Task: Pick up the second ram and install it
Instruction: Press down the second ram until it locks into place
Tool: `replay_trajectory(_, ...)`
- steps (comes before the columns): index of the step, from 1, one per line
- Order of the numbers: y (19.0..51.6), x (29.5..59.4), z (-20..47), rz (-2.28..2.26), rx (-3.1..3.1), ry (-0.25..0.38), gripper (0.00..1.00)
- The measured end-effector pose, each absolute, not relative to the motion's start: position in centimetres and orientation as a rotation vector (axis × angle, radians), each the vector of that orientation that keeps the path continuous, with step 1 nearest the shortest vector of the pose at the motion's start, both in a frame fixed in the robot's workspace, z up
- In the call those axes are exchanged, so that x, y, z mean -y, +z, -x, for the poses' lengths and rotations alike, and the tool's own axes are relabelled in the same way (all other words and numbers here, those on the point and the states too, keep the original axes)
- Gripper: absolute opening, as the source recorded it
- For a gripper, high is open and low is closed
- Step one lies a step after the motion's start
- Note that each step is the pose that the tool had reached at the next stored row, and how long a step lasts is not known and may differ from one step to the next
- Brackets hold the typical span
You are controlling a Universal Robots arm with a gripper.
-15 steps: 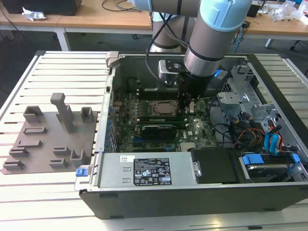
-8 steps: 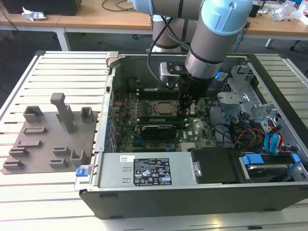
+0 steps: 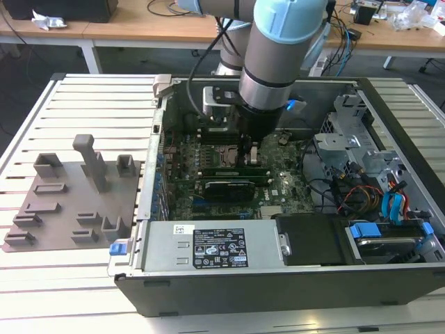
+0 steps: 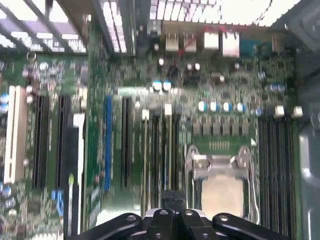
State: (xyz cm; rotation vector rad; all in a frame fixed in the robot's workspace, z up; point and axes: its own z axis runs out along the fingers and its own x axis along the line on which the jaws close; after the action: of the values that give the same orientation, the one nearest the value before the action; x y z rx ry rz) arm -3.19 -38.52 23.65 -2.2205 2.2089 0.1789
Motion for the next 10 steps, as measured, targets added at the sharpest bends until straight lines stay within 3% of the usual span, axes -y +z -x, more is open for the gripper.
replay_trajectory(10,23.1,38.6,5.9,2.217,-2.206,0.178,0.10)
